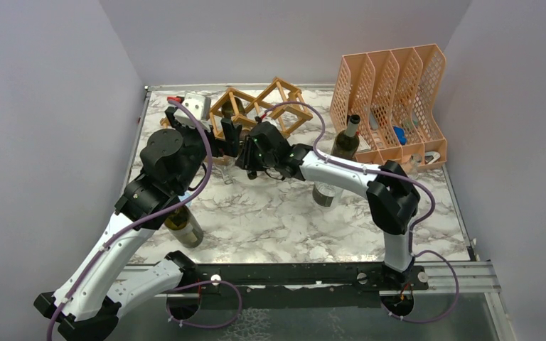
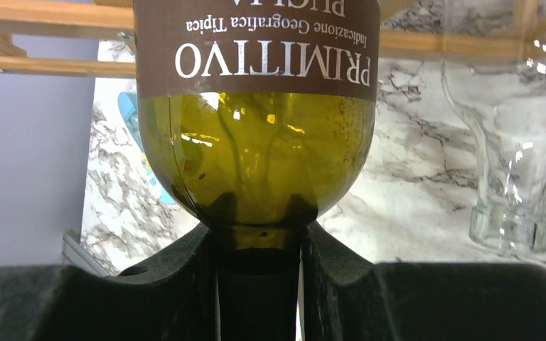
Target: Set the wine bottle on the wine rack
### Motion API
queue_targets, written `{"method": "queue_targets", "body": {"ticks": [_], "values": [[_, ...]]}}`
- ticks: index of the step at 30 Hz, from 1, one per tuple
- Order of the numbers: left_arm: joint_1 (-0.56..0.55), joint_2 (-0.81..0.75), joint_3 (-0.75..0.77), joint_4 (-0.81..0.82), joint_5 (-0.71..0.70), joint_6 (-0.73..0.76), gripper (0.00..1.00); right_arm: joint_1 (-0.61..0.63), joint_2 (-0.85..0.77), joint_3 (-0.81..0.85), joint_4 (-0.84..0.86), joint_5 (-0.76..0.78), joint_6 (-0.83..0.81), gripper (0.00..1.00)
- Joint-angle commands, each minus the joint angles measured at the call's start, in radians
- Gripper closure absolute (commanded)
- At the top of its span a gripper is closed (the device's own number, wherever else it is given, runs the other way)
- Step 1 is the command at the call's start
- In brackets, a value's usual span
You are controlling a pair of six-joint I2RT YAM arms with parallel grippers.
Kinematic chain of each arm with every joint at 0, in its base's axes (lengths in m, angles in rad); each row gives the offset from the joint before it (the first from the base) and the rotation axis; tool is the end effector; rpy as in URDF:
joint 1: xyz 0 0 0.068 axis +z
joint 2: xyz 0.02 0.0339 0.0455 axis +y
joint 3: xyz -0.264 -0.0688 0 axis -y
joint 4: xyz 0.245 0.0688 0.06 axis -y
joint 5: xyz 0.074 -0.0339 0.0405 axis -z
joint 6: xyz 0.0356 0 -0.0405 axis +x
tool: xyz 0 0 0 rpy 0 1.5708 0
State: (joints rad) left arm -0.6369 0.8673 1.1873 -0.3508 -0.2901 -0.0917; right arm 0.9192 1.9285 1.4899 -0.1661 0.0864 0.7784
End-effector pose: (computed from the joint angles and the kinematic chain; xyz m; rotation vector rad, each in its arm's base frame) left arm 0.1435 -0.0935 0.4455 0.2118 1.5964 -0.3332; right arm 0.2752 0.3558 0.2488 -0.1102 2.3060 0.8426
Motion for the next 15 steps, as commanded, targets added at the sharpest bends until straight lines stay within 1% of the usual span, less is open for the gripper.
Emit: {"method": "queue_targets", "body": {"ticks": [1,6,15], "values": [[-0.001,-0.010,0.036,-0.019,0.037,0.007,0.01,-0.004,0.021,0.113,0.074,0.044,-0.068,0.87],[-0.001,-0.019,0.040,-0.023,0.049,0.005,0.01,-0.006,0.064,0.172,0.025,0.065,-0.081,0.80],[-0.001,-0.035,0.044,-0.029,0.055,0.000,0.01,-0.023,0.121,0.248,-0.039,0.049,-0.111,0.63]]}}
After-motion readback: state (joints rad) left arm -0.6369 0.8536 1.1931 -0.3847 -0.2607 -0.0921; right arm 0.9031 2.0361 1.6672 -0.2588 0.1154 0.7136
